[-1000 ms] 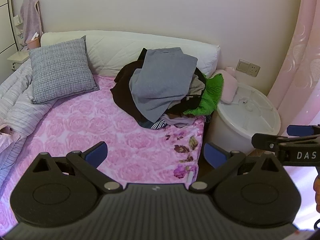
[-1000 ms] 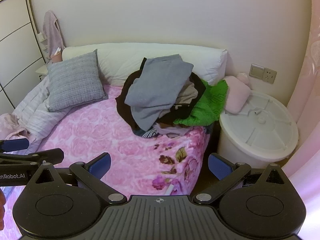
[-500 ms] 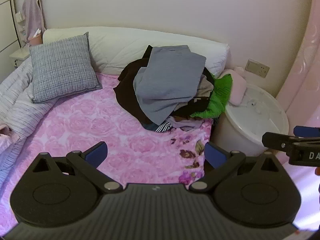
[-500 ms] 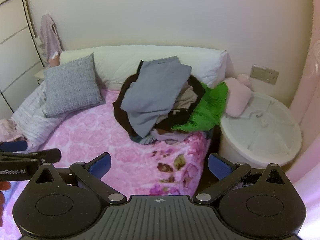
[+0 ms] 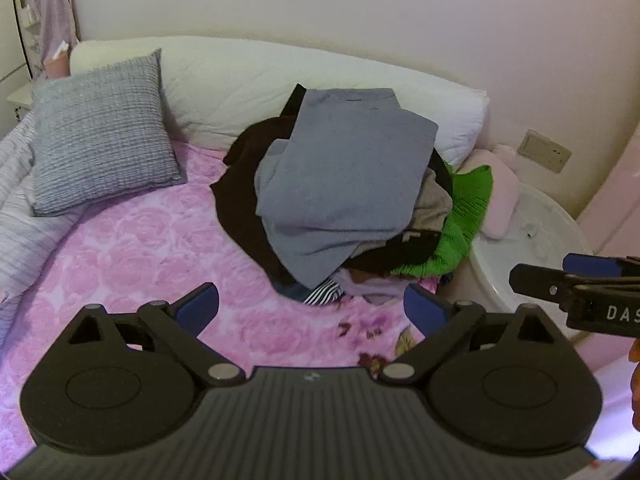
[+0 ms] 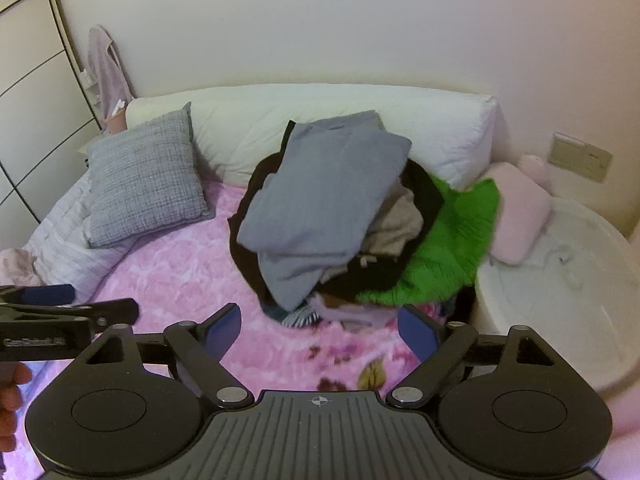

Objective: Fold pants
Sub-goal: 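Reach both tools into the heap and grasp the grey skirt with the right tool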

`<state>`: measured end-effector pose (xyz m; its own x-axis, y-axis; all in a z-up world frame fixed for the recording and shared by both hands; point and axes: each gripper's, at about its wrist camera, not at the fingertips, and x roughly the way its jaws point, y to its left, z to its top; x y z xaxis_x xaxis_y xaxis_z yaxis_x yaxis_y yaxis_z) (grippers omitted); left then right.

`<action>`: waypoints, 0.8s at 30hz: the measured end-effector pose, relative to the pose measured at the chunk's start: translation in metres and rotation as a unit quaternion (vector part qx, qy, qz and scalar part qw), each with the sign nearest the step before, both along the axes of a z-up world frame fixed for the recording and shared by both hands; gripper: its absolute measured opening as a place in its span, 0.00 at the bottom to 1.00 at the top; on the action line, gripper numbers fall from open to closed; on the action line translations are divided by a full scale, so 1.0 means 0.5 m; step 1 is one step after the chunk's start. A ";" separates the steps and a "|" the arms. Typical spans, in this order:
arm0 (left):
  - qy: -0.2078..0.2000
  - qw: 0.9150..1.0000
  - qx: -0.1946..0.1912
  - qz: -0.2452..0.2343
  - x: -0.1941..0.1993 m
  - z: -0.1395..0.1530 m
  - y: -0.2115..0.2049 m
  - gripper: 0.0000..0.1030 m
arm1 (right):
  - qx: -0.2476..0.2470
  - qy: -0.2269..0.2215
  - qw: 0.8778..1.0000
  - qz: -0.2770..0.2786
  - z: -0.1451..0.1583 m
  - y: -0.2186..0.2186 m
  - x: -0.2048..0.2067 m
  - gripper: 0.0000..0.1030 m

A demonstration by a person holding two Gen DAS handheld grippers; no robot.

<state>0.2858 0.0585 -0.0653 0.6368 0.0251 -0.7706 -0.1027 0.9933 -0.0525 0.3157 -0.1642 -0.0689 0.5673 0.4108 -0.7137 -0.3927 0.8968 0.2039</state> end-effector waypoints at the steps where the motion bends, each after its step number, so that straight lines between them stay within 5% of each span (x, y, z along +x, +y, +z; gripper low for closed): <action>1: 0.003 1.000 -0.001 0.003 0.031 -0.007 -0.002 0.94 | -0.003 -0.001 1.000 0.001 -0.003 0.002 0.031 0.81; 19: 0.055 0.998 -0.023 0.023 0.468 -0.158 0.043 0.85 | 0.000 0.031 0.999 -0.018 -0.144 0.030 0.472 0.81; 24: 0.072 0.997 -0.024 0.024 0.558 -0.210 0.054 0.85 | -0.002 0.045 0.999 -0.028 -0.202 0.039 0.551 0.72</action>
<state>0.5646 0.0853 -0.1703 0.5184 0.0129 -0.8550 -0.1591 0.9839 -0.0816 0.5912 -0.1444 -0.1701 0.5233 0.3777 -0.7639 -0.3223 0.9175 0.2329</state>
